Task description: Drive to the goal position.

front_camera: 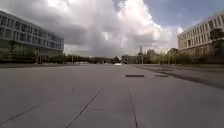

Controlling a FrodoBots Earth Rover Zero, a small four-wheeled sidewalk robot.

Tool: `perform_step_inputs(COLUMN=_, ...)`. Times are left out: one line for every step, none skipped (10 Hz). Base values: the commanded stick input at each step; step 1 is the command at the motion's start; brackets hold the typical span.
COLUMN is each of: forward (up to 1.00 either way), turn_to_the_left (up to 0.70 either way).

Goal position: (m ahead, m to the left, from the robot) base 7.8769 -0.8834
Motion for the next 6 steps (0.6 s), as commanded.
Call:
perform_step_inputs(forward=0.7, turn_to_the_left=-0.14)
perform_step_inputs(forward=0.7, turn_to_the_left=-0.11)
perform_step_inputs(forward=0.7, turn_to_the_left=0.0)
perform_step_inputs(forward=0.7, turn_to_the_left=0.0)
perform_step_inputs(forward=0.7, turn_to_the_left=0.0)
perform_step_inputs(forward=0.7, turn_to_the_left=0.0)
